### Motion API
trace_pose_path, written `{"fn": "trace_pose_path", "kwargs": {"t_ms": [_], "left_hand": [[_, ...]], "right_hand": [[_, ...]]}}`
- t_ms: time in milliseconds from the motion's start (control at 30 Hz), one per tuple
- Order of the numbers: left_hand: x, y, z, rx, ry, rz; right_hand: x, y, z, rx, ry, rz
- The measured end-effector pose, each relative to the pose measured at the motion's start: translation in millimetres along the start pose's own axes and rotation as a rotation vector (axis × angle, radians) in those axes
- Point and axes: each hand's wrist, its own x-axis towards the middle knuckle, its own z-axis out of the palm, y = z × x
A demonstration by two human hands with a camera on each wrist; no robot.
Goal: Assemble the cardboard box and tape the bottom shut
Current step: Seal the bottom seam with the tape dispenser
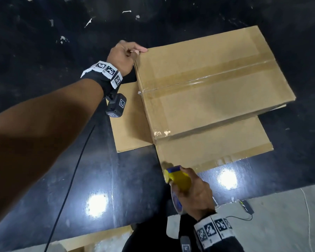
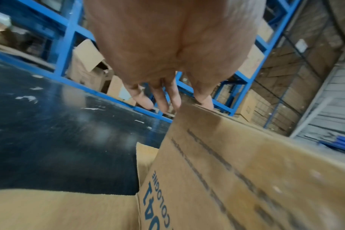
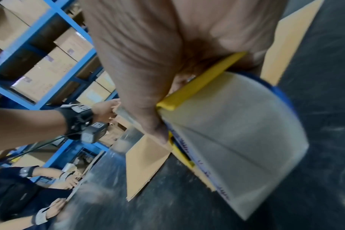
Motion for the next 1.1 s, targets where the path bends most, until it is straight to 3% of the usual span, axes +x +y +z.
{"fn": "trace_pose_path", "kwargs": {"t_ms": [67, 133, 267, 400, 467, 667, 767, 867, 967, 1033, 1100], "left_hand": [[-15, 9, 2, 0.154, 0.046, 0.035], [-39, 21, 6, 0.245, 0.009, 0.11], [-111, 54, 17, 0.208, -0.11, 0.356], [-183, 74, 40, 0.382, -0.372, 0.354], [-198, 61, 50, 0.508, -0.42, 0.368], [-194, 52, 43, 0.631, -0.429, 0.378], [-192, 57, 30, 0.627, -0.44, 0.318], [-191, 70, 24, 0.601, -0.417, 0.203], [-188, 95, 41, 0.529, -0.283, 0.117], [-184, 119, 63, 0.472, -0.195, 0.121], [-176, 145, 94, 0.457, -0.189, 0.177]], "right_hand": [[3, 14, 0, 0.048, 0.025, -0.024], [9, 21, -5, 0.132, 0.06, -0.045], [19, 23, -22, 0.302, 0.113, -0.089], [31, 26, -31, 0.464, 0.144, -0.159], [37, 29, -33, 0.509, 0.148, -0.185], [48, 54, -52, 0.595, 0.19, -0.284], [55, 84, -71, 0.589, 0.217, -0.323], [66, 124, -89, 0.65, 0.298, -0.219], [79, 166, -110, 0.72, 0.362, -0.123], [90, 190, -128, 0.75, 0.409, -0.094], [103, 213, -146, 0.726, 0.451, -0.08]]}}
